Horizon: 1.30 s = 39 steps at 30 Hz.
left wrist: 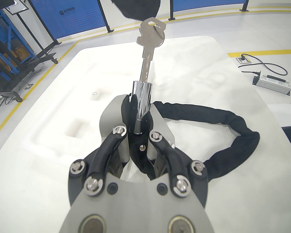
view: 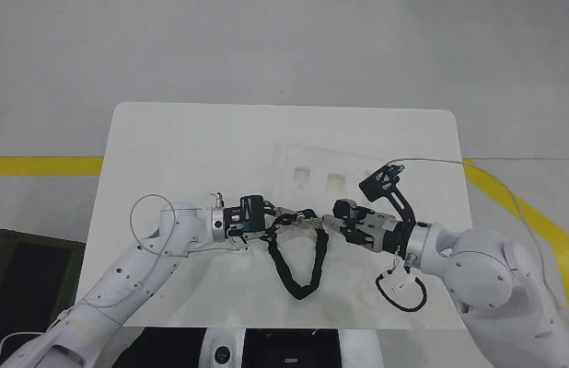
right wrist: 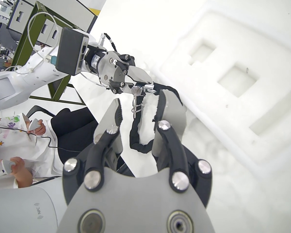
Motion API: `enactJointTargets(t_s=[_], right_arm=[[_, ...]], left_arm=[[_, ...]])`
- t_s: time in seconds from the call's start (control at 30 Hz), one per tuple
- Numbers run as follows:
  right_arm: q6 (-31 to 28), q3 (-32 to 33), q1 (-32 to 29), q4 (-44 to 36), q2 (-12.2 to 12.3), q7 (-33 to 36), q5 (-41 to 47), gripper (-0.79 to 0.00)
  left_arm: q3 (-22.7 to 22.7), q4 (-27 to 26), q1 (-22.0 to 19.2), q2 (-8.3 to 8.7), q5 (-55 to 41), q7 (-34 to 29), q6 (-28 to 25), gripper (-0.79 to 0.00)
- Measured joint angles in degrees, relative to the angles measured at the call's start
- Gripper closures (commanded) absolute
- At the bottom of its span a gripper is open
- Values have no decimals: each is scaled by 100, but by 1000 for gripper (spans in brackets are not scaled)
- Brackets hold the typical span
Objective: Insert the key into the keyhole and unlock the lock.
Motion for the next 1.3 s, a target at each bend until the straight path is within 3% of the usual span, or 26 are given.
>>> enactJointTargets(t_s=[0.33, 1.3], right_arm=[[-208, -2, 8, 277, 27, 263, 269, 0], [-109, -243, 244, 387, 45, 380, 435, 0]], left_arm=[[-83, -184, 113, -12, -145, -343, 20, 0], [-215, -238, 219, -42, -136, -407, -41, 0]])
